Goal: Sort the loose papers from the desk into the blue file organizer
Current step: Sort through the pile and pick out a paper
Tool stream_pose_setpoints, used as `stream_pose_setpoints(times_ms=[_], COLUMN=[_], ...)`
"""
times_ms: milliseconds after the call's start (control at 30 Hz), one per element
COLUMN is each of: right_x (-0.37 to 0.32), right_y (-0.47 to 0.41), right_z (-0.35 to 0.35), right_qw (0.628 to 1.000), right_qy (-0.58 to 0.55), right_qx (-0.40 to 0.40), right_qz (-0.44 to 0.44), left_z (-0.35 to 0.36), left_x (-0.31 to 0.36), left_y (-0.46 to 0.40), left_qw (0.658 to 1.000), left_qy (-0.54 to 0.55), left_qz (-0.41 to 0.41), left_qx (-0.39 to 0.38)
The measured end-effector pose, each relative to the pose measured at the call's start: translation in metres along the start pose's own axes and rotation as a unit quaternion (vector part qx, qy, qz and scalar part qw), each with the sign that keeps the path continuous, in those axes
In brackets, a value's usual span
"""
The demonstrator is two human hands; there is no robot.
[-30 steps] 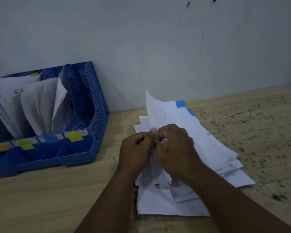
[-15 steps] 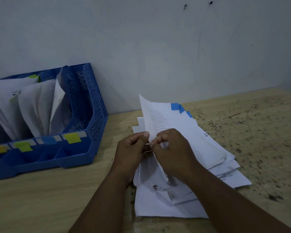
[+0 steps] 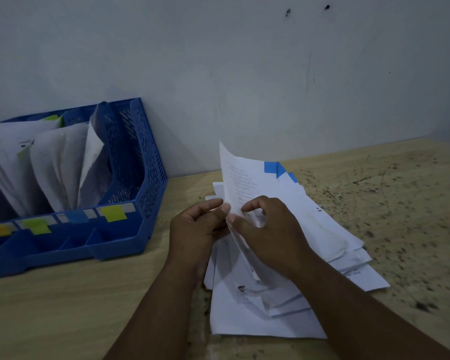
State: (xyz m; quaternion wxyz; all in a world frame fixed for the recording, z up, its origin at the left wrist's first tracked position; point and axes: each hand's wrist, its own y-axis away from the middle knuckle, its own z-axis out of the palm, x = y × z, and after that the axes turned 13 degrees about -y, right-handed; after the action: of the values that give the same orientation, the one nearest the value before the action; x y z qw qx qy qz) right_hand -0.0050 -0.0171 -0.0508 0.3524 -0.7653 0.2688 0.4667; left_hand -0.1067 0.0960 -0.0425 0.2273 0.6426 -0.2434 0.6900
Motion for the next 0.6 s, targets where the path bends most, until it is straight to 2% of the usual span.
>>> stream_pose_setpoints(times_ms=[133,600], right_x=[-0.004,-0.003], right_y=[0.003,-0.009], right_z=[-0.001,-0.012], right_qw=[0.998,0.979], right_qy=[-0.056,-0.167], right_qx=[-0.017,-0.062], right_qz=[0.015,0.099], left_z=[0.003,0.004], left_x=[-0.001,-0.008], left_y=[0.002,-0.001], left_qw=[1.0,0.998], left_qy=[0.004,-0.035], left_qz=[-0.006,-0.043], left_qx=[-0.026,-0.023])
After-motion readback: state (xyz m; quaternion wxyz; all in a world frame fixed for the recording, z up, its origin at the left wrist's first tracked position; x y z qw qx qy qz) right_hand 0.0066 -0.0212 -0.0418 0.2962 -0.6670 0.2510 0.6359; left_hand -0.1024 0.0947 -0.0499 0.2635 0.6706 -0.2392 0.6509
